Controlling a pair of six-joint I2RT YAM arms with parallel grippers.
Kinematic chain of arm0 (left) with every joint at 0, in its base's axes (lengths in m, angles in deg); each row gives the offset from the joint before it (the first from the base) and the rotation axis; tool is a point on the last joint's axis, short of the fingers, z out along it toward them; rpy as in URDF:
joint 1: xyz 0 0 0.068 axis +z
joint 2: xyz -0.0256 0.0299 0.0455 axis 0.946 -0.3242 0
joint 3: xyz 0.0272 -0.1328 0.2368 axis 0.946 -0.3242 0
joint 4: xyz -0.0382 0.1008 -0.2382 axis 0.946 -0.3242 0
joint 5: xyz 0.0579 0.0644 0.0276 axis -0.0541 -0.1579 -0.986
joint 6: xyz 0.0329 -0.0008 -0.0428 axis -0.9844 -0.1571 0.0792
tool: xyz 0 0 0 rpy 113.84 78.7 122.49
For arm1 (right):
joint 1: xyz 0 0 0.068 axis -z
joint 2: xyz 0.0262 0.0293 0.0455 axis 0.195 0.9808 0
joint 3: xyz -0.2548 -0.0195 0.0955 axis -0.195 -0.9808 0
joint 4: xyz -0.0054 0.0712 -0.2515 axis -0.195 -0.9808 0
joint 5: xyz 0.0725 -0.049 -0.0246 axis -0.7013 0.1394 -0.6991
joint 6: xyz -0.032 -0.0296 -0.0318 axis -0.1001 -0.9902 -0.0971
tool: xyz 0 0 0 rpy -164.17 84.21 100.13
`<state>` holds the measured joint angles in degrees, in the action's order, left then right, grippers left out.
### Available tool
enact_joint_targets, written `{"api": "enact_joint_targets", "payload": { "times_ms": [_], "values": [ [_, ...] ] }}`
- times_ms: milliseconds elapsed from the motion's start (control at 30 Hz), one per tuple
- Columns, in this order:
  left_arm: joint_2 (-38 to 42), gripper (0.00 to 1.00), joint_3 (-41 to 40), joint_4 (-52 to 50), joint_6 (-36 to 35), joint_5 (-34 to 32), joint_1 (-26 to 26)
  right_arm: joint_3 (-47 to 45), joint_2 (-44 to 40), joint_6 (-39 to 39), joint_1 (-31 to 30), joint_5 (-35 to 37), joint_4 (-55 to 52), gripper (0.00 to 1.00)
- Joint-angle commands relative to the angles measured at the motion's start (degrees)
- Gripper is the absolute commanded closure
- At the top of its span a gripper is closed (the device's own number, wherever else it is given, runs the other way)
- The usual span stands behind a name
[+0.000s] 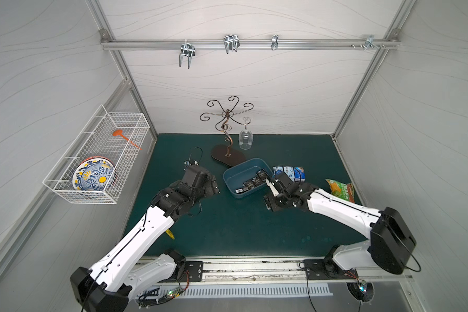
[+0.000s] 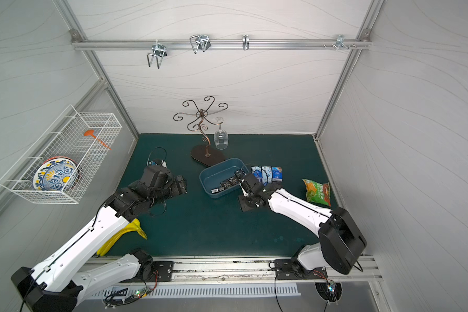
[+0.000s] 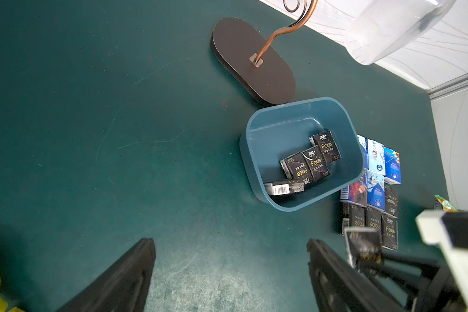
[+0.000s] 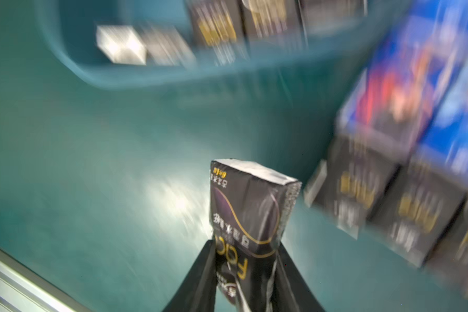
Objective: Take the pocket tissues out of the storage box
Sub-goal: Place the pocket tissues at the center of the board, then move the pocket tissues to the center of the board.
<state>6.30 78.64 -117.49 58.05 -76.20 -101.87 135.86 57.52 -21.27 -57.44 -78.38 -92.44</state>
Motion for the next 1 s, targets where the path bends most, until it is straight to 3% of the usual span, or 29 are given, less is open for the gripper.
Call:
{"api": "enact_joint_targets", "payload": {
  "times_ms": [0,133,233,300,533,633,800,967],
  "values": [
    [-0.01,0.08,0.87,3.14,-0.03,0.54,0.17,-5.13,-2.41,9.04,-2.14,-1.22,2.24,0.65],
    [0.23,0.08,0.39,3.61,0.24,1.18,0.17,-8.96,-1.43,13.23,-4.28,-0.09,4.44,0.62],
    [0.58,0.08,0.25,3.30,0.17,1.29,0.12,-9.14,-0.59,14.39,-4.78,0.31,4.12,0.51],
    [0.98,0.08,0.16,3.04,0.15,1.12,0.20,-8.44,-0.90,14.55,-4.94,0.58,2.67,0.45],
    [1.82,0.08,0.09,2.82,0.24,0.86,0.19,-5.86,-3.51,11.51,-4.28,2.08,-2.20,0.36],
    [1.77,0.08,0.07,2.86,0.33,0.86,0.17,-5.64,-1.94,10.46,-3.52,2.83,-3.61,0.39],
    [1.49,0.08,0.21,2.86,0.24,1.10,0.11,-8.07,-0.86,11.37,-2.32,1.60,-0.92,0.54],
    [1.38,0.08,0.25,3.15,0.15,1.31,0.12,-9.65,0.60,12.55,-2.06,1.62,-0.04,0.60]
  ]
}}
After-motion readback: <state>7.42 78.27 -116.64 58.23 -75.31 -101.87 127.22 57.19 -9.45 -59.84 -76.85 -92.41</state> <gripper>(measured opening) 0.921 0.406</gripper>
